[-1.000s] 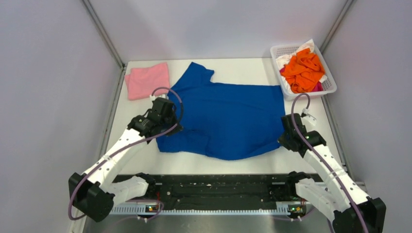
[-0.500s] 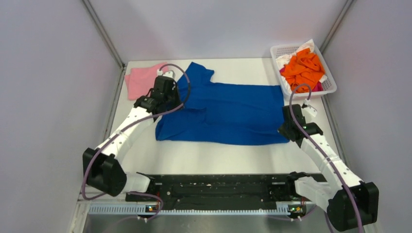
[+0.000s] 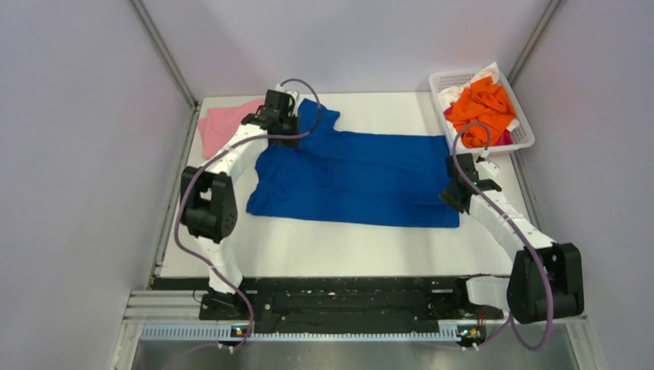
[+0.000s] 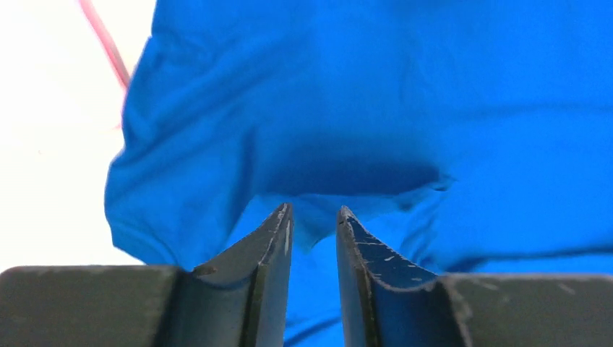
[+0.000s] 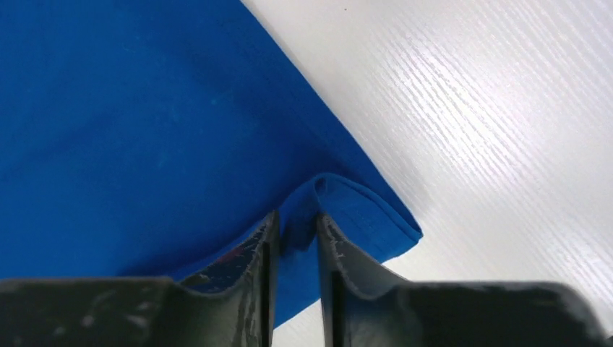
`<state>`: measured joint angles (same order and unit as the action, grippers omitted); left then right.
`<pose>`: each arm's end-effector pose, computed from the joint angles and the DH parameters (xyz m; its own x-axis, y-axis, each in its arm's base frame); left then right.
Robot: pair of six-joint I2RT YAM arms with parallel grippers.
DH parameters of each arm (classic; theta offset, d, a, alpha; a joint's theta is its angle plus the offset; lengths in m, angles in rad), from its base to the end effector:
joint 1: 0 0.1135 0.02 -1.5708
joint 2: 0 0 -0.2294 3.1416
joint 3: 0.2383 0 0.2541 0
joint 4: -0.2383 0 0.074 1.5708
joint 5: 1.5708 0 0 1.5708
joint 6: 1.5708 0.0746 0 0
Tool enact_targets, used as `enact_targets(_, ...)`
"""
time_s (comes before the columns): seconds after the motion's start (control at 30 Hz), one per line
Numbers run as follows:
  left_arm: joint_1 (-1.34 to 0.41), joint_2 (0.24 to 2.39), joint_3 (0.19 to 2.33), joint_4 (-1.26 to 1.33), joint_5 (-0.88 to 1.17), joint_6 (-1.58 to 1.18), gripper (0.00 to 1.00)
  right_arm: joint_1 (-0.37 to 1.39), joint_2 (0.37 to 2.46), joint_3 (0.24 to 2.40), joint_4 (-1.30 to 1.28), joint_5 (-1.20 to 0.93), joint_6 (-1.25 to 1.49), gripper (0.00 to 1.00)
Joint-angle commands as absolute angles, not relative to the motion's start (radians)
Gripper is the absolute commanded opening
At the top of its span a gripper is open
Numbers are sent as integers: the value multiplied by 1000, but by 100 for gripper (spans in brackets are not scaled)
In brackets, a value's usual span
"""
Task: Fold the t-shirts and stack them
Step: Fold the flattened tshirt in 1/3 of the way
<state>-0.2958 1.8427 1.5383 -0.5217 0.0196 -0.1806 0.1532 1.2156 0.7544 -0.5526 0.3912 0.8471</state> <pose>0.4165 -0.1285 0.2084 -0.7466 0.0398 -0.6641 0.1729 0.9755 -0.1359 0.2649 0.0121 0.1511 -0.5119 0.6219 -0.5926 0.6671 0.7224 0.1818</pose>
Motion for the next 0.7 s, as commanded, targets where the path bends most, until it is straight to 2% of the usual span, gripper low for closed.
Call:
enact_targets(0.0,-258,1984,1746,-611,-53,-178,46,107,1299,836,-462,410,841,35)
enact_targets(0.03,-250,2014,1799,-638,-74,-187,62,96,1321,854,-461,410,833,40)
enact_targets(0.07,-243,2041,1854,-674,-93,-196,92,89,1338,878,-468,418,828,48)
enact_targets(0.1,-238,2058,1907,-710,-103,-206,98,88,1350,897,-481,436,831,56)
enact_targets(0.13,-234,2068,1951,-741,-99,-217,99,88,1354,914,-491,450,832,64)
enact_targets(0.17,-232,2068,1983,-773,-80,-226,99,88,1349,922,-494,451,831,80)
enact_targets(0.23,-233,2020,1963,-803,-27,-262,99,90,1318,905,-470,408,812,97)
enact_targets(0.3,-235,1934,1843,-727,59,-306,99,114,1278,861,-428,385,770,99)
enact_targets(0.4,-236,1792,1521,-535,212,-357,99,193,1225,776,-355,376,729,99)
enact_targets(0.5,-233,1726,1298,-373,235,-423,99,270,1221,711,-213,261,687,99)
enact_targets(0.67,-220,1810,1222,-418,281,-480,99,414,1343,712,-76,207,651,99)
